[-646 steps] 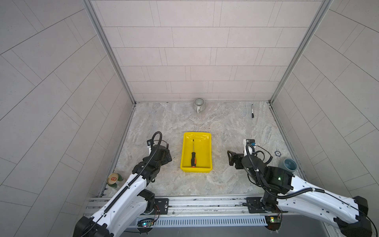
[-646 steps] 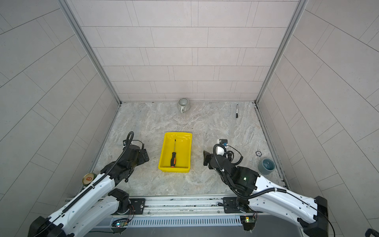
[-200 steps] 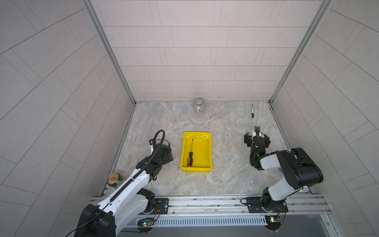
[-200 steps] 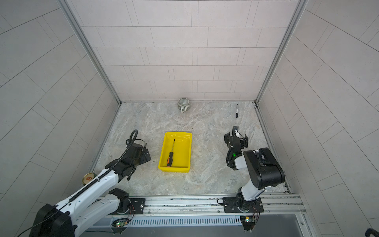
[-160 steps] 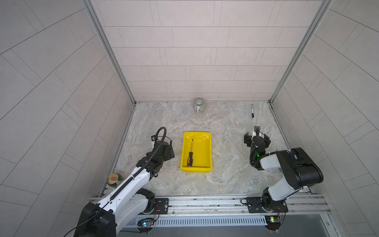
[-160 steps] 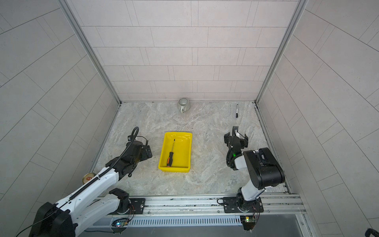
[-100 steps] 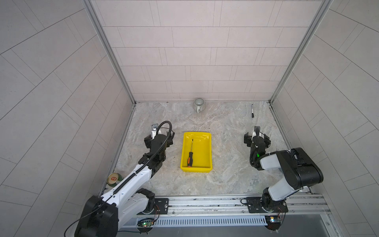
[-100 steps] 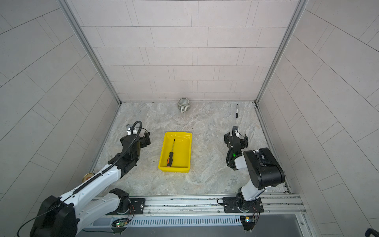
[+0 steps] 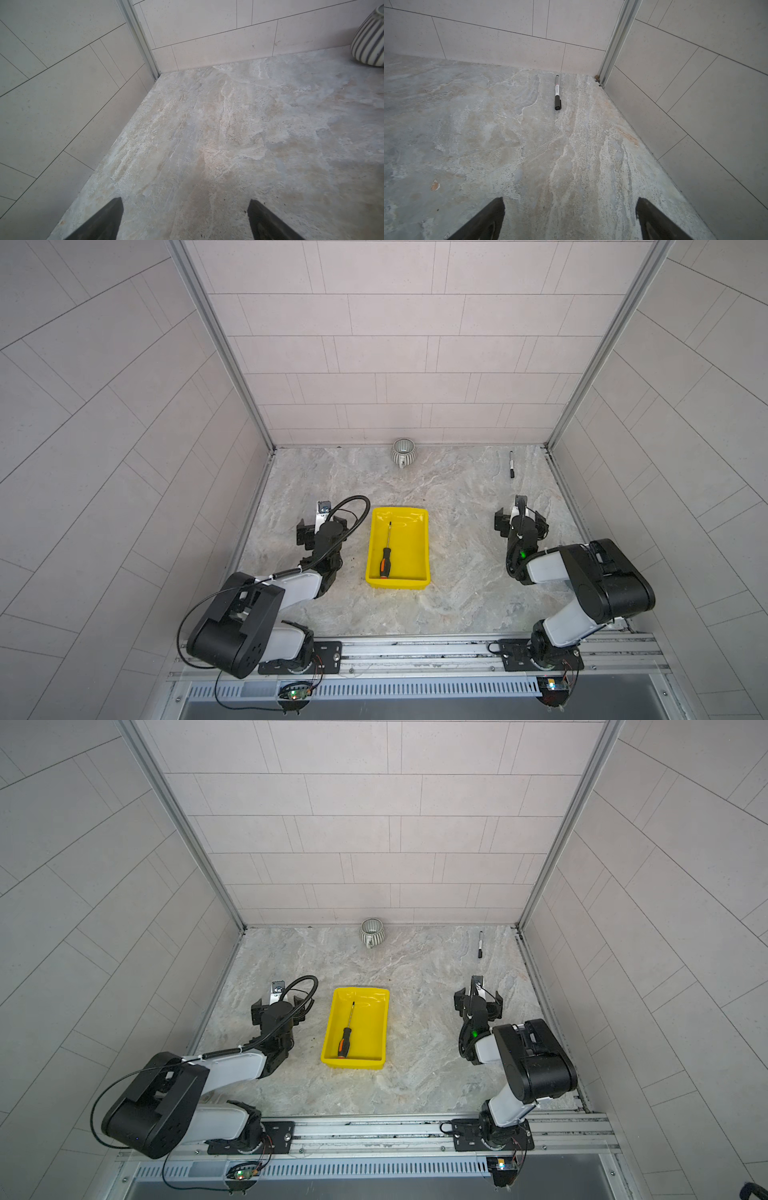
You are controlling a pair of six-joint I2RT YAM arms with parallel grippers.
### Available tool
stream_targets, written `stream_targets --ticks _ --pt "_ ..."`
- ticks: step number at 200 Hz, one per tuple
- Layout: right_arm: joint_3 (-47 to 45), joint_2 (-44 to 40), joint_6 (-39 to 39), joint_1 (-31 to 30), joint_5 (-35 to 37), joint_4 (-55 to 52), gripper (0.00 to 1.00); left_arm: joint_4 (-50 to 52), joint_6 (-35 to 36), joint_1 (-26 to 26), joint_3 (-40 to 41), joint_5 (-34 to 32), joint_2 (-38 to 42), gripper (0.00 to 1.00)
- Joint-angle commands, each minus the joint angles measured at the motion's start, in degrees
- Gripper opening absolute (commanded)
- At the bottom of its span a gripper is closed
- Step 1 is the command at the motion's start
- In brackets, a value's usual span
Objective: Put the screwdriver in the bin
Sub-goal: Reset both arms
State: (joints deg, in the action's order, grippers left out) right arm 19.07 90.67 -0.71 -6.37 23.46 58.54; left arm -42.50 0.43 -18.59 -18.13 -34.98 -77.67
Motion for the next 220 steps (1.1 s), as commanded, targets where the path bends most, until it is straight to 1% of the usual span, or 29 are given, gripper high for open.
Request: stream_targets --ticks 1,11,36,83,97,103,113,117,130,151,177,188,193,203,205,210,220 --pt "0.5 0.4 -0.1 -0.1 0.2 0.7 0.99 -4.2 -1.3 2.7 -1.0 3.0 -0.6 1.0" --pt "0.5 0.3 -0.1 -0.1 0.2 0.7 1.0 0.0 -2.6 4.1 -2.5 5.9 -0.3 1.0" --pt "0.5 0.4 -0.2 -0.1 0.2 0.6 1.0 4.2 -4.0 6.7 -5.2 11.0 -1.6 1.0" --pt "0.5 0.4 -0.2 -0.1 0.2 0.7 0.99 5.4 -6.5 11.6 -5.6 20.1 -1.4 1.0" --pt "0.5 0.4 -0.2 -0.1 0.2 0.7 1.0 4.9 -7.5 13.2 -5.0 21.8 -0.9 1.0" --pt "0.5 0.4 -0.2 -0.1 0.2 0.7 1.0 4.7 -6.4 13.4 -4.7 21.6 -0.6 1.0" --pt "0.5 0.4 -0.2 -0.1 0.1 0.6 1.0 2.4 -1.1 13.3 -3.2 22.9 0.4 1.0" --pt "0.5 0.4 -0.2 -0.1 0.1 0.7 1.0 0.9 -0.2 13.3 -2.2 23.4 0.8 1.0" --pt "0.6 0.4 -0.2 -0.1 0.1 0.6 0.99 -3.8 -0.7 13.3 0.3 22.2 1.4 1.0" --pt "0.6 0.4 -0.2 0.0 0.1 0.6 0.99 -3.1 -1.8 13.4 -0.6 21.7 0.7 1.0" --pt "0.6 0.3 -0.2 0.0 0.0 0.5 1.0 -10.3 1.8 13.7 -0.1 26.0 -5.0 1.0" --pt "0.6 0.4 -0.2 0.0 0.0 0.6 1.0 -16.5 1.4 13.9 1.1 25.3 -8.7 1.0" --pt "0.6 0.4 -0.2 0.0 0.0 0.5 0.99 -20.2 0.3 14.0 3.3 24.0 -10.8 1.0" --pt "0.6 0.4 -0.2 0.0 0.0 0.5 0.99 -32.8 0.6 14.2 5.8 23.8 -15.8 1.0" --pt "0.6 0.4 -0.2 0.0 0.0 0.5 1.0 -34.0 0.6 14.3 6.2 24.0 -16.2 1.0" --pt "0.6 0.4 -0.2 0.0 0.0 0.5 0.99 -32.7 0.2 14.4 6.2 23.5 -15.0 1.0" --pt "0.6 0.4 -0.2 0.0 -0.1 0.4 0.99 -26.4 -0.4 14.4 5.2 23.4 -12.3 1.0"
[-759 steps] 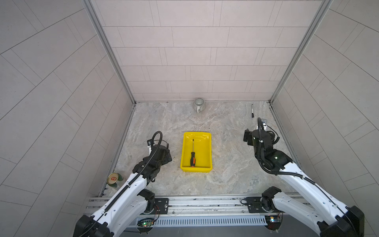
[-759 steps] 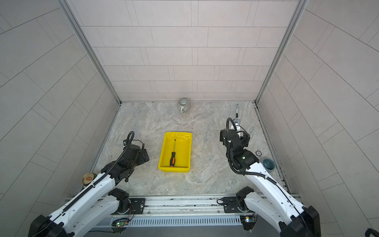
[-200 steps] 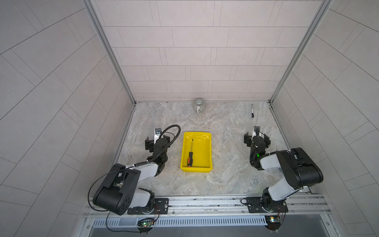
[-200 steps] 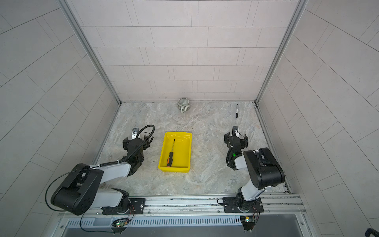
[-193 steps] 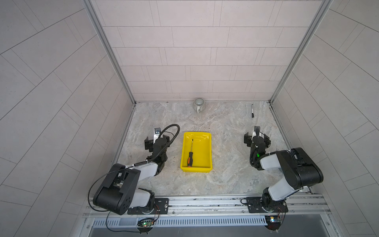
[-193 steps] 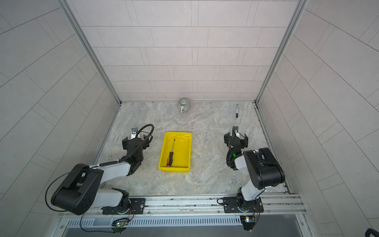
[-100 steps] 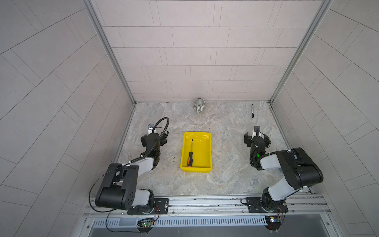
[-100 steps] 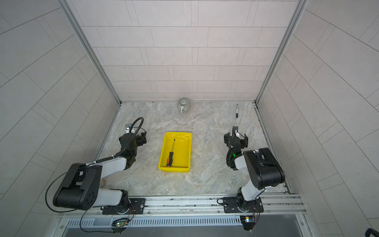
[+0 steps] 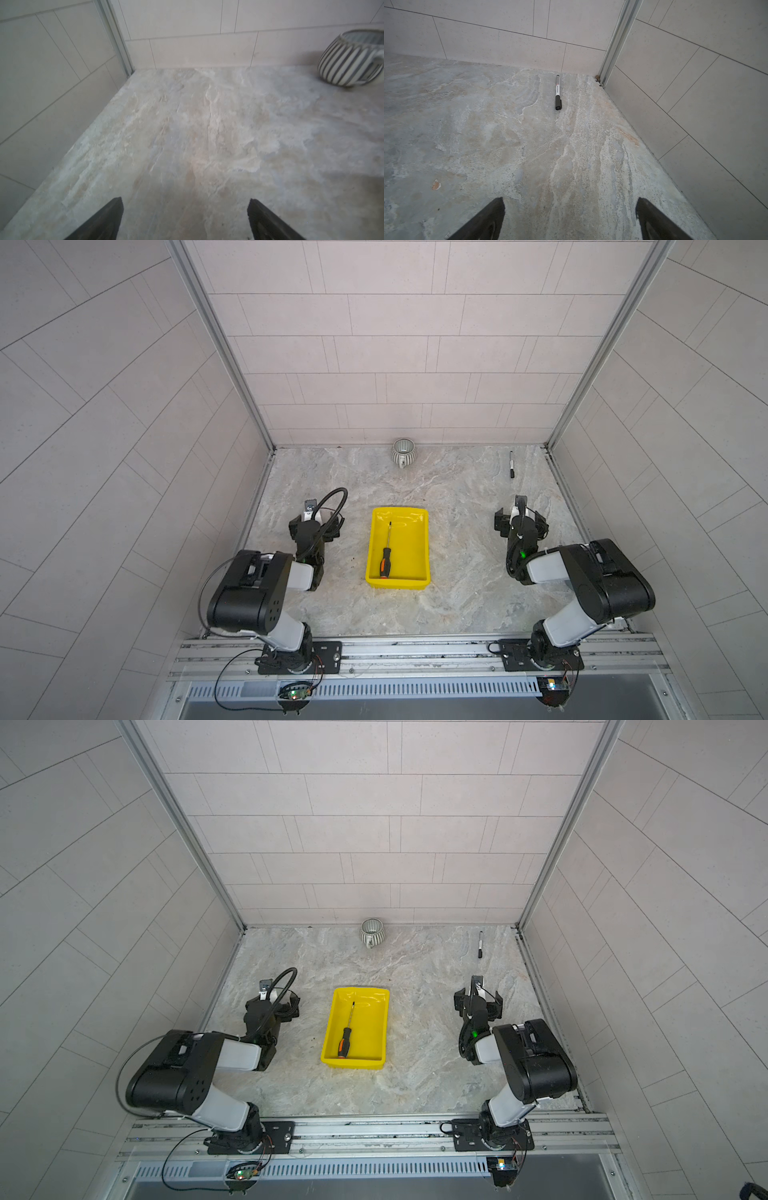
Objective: Put the screwdriver in the bin
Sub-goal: Reset both arms
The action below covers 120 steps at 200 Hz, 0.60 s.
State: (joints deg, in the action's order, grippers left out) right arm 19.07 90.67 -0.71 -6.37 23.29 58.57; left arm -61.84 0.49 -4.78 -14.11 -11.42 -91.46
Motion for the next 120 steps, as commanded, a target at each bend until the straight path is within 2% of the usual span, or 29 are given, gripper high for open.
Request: stream_targets --ticks 1,15,29,51,67,120 --pt "0.6 0.4 -0.2 0.0 0.1 0.4 0.99 -6.5 -0.5 0.6 1.0 -0.2 1.7 1.0" --pt "0.6 0.3 -0.2 0.0 0.1 0.3 0.99 -1.5 -0.4 0.7 -1.5 1.0 2.0 1.0" --pt "0.6 0.4 -0.3 0.0 0.1 0.3 1.0 -1.4 0.3 1.3 -3.9 2.1 -0.4 1.0" --pt "0.6 0.3 -0.3 0.0 0.0 0.4 0.99 8.5 -1.3 3.1 -8.2 3.5 0.6 1.0" --pt "0.6 0.3 -0.2 0.0 0.0 0.4 0.99 10.1 -1.2 3.7 -9.0 5.3 0.5 1.0" --pt "0.6 0.4 -0.2 0.0 0.0 0.3 1.0 9.6 -1.0 3.6 -8.8 5.3 0.7 1.0"
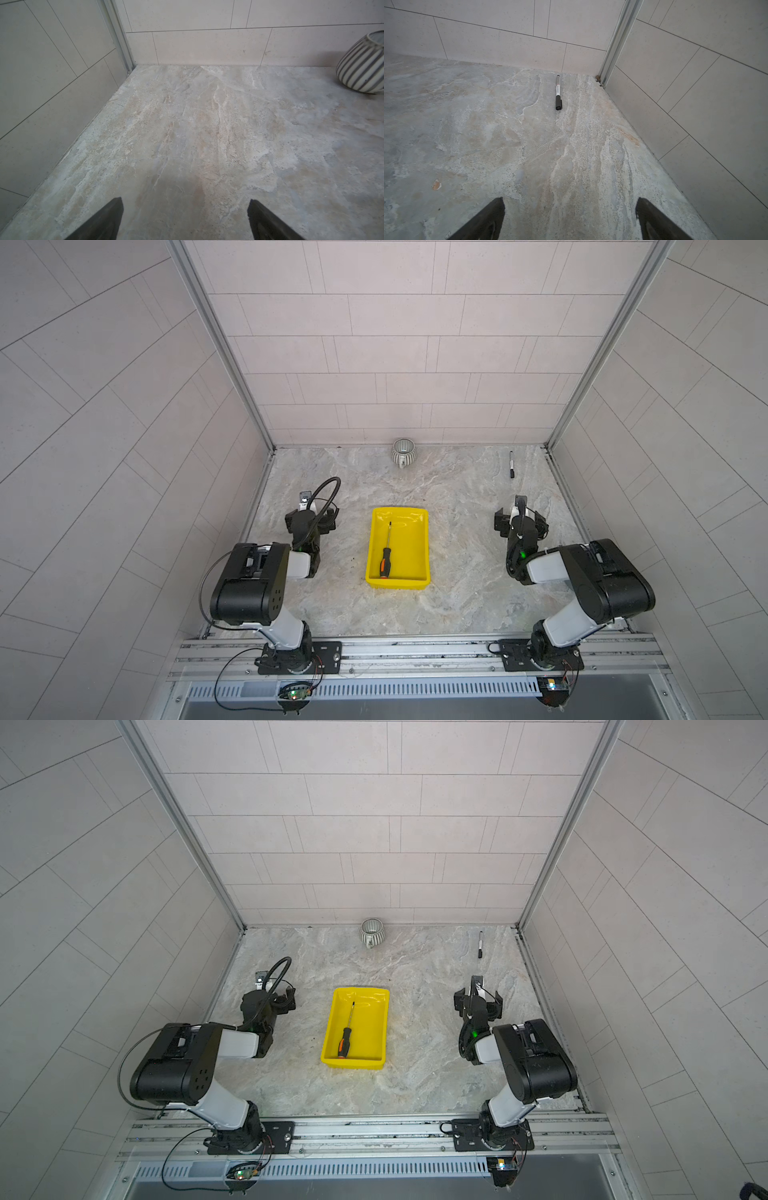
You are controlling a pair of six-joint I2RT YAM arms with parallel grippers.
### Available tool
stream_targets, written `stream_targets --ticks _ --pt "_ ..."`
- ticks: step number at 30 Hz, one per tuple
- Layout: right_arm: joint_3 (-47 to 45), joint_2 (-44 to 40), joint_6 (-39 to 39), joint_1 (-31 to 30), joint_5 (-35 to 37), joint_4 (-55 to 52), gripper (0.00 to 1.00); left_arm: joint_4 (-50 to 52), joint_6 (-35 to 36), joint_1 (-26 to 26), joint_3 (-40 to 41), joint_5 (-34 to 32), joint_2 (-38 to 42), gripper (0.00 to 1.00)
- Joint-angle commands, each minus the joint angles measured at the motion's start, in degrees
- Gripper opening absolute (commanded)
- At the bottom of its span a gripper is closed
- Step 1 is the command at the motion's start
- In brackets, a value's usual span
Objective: Put the screwdriver in the bin
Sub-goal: Reset both arms
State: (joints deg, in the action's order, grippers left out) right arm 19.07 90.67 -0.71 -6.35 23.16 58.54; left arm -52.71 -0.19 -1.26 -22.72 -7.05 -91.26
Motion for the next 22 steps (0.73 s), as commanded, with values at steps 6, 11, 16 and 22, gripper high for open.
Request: stream_targets --ticks 6,11,16,22 --pt "0.5 0.4 -0.2 0.0 0.1 0.4 0.99 0.5 -0.4 0.1 -0.2 1.1 0.5 1.0" --pt "0.6 0.4 -0.2 0.0 0.1 0.3 0.99 0.5 -0.4 0.1 -0.2 1.0 0.5 1.0" --pt "0.9 0.4 -0.2 0.0 0.1 0.1 0.99 0.4 -0.4 0.1 -0.2 1.0 0.5 1.0" --pt "0.8 0.3 -0.4 0.2 -0.2 -0.1 0.99 0.5 -0.4 0.1 -0.2 1.0 0.5 1.0"
